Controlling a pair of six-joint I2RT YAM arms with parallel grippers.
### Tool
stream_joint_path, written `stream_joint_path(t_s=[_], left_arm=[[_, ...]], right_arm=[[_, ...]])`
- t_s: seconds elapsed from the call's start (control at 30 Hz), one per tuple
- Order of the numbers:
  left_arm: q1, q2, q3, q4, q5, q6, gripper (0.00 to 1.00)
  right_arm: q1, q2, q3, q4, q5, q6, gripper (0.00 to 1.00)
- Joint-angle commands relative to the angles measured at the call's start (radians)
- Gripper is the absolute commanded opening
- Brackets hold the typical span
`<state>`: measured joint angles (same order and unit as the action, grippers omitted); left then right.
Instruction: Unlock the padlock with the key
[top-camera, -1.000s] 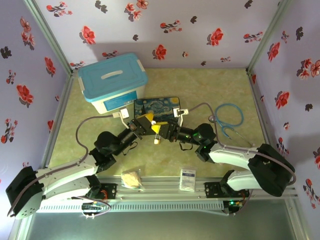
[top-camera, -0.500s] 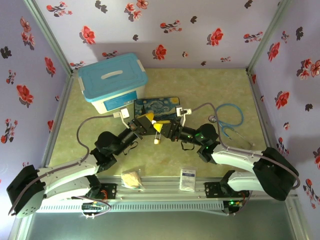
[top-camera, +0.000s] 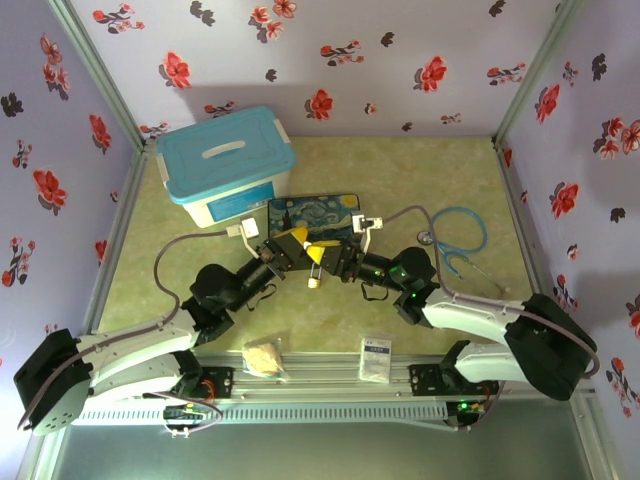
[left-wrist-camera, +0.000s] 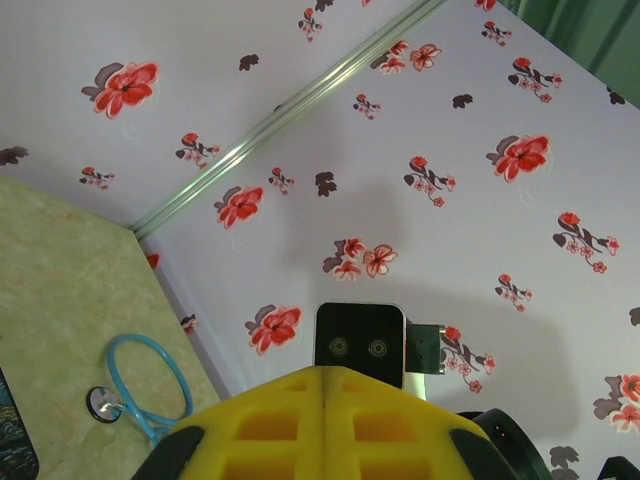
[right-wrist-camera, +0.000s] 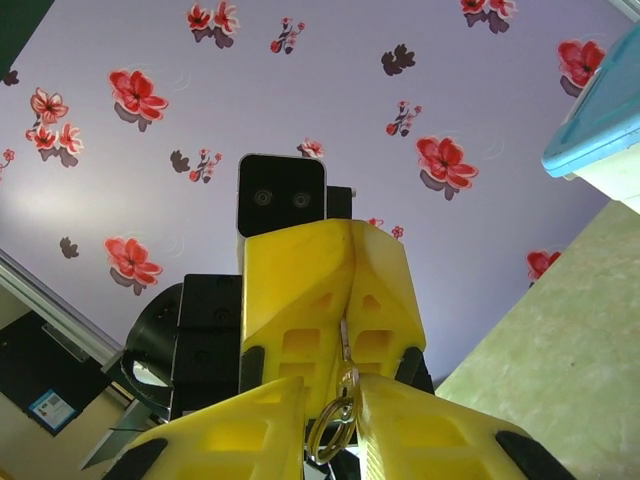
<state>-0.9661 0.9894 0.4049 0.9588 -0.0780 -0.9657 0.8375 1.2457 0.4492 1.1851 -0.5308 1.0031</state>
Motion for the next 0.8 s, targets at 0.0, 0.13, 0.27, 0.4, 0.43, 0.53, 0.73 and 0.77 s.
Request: stream_joint_path(t_s=[0.0,0.13,0.27,0.4,0.43,0.53,0.73,0.77], left_arm=[[-0.003,0.004,-0.012,0.033,-0.008,-0.005,0.0],[-0.002,0.009,-0.014,0.035,-0.007,-0.008,0.0],[-0.003,0.011,-0.017,0.049,-0.007,-0.005,0.0],[-0.003,0.005,-0.015,0.044,-0.007,0.006,0.0],[-0.003,0.005,-0.016,0.041,-0.008,0.007,0.0],[-0.003,0.011,-0.017,0.041,-0.008,-0.002,0.0],[0.0,-0.029,-0.036,-0.015,-0.045,0.017,0.28],[0.0,-0.051,-0.029,-0.066,-0.058,0.03,0.42]], right_arm=[[-0.006,0.009,0.017,0.059,0.0,-0.014,0.2],[-0.006,0.01,0.013,0.059,0.01,-0.014,0.25],[-0.005,0.023,0.019,0.066,0.006,-0.015,0.23],[-0.006,0.039,0.019,0.095,-0.003,-0.007,0.15],[-0.006,0.042,0.019,0.098,-0.003,-0.005,0.13],[-0.006,0.04,0.008,0.101,0.003,-0.007,0.08],[-0.018,-0.01,-0.014,-0.024,0.028,-0.04,0.03],[-0.018,-0.027,-0.018,-0.077,0.037,-0.057,0.02]])
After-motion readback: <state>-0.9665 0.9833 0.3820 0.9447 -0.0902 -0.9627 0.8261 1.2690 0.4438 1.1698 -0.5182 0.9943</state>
